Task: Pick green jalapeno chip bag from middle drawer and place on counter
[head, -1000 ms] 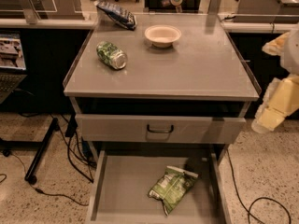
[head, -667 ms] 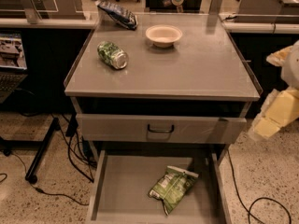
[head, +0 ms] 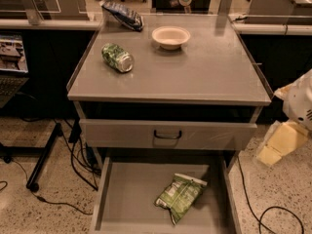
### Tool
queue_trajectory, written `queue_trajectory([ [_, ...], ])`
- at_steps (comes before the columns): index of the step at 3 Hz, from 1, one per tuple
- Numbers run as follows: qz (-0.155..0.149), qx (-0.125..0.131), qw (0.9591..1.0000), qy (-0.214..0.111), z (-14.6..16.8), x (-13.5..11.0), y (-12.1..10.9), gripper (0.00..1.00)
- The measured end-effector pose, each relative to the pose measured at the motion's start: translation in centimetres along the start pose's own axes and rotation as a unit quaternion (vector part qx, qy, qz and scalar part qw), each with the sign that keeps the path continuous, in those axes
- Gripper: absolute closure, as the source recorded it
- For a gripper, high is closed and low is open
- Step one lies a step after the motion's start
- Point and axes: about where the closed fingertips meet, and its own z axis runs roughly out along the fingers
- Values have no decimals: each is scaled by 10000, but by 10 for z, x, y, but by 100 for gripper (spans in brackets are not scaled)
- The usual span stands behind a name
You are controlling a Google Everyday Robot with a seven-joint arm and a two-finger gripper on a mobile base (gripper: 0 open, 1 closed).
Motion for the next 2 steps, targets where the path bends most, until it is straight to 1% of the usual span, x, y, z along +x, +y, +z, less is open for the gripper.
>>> queue_trajectory([
  [1, 23, -33, 10000, 23, 4, 2, 1, 0],
  [2, 70, 55, 10000, 31, 4, 1, 4, 0],
])
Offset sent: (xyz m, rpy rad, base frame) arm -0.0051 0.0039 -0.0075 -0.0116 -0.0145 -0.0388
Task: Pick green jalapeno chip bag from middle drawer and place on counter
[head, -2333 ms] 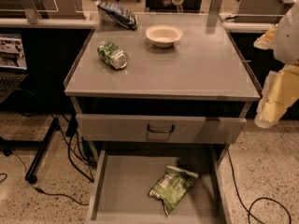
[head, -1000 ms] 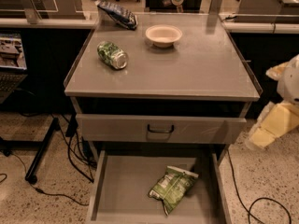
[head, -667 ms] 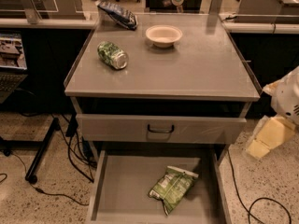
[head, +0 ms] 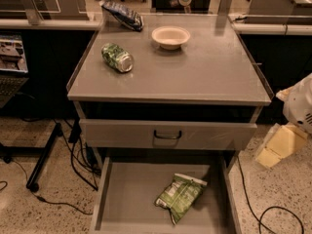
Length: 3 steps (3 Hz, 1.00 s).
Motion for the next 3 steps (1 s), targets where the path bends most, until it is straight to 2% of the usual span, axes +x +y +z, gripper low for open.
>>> queue_trajectory([
  [1, 423, -185, 9986, -245, 38, 7, 16, 0],
  [2, 809, -414, 9933, -708, 88, 12, 28, 0],
  [3, 983, -742, 9865, -1080, 130, 8, 36, 0],
])
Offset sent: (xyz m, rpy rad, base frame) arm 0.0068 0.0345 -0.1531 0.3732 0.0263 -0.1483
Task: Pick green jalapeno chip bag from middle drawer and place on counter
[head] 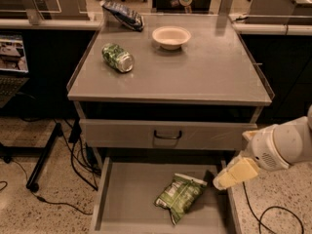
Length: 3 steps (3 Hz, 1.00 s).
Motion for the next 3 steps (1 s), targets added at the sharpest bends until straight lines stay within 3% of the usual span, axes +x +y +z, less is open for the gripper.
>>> queue_trajectory([
  [1, 36, -53, 10000, -35, 5, 1, -1, 0],
  [2, 93, 76, 9999, -67, 4, 2, 2, 0],
  [3, 388, 106, 9989, -236, 32, 15, 10, 0],
])
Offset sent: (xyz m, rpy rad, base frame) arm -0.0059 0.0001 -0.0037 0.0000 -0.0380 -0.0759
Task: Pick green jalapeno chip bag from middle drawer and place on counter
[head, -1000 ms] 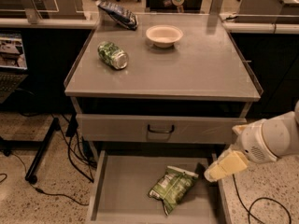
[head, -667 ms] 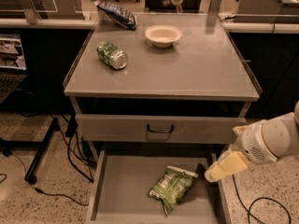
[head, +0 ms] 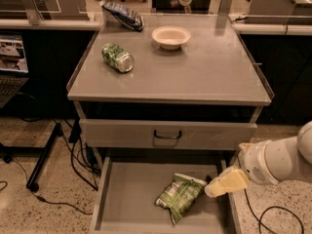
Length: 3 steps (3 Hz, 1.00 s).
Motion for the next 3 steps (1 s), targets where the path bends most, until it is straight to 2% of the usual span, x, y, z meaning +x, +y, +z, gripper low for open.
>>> queue_trajectory([
  [1, 279, 160, 9995, -55, 40, 13, -1, 0],
  [2, 433, 196, 9989, 10, 79, 22, -8, 0],
  [3, 531, 58, 9983, 213, 112, 30, -14, 0],
])
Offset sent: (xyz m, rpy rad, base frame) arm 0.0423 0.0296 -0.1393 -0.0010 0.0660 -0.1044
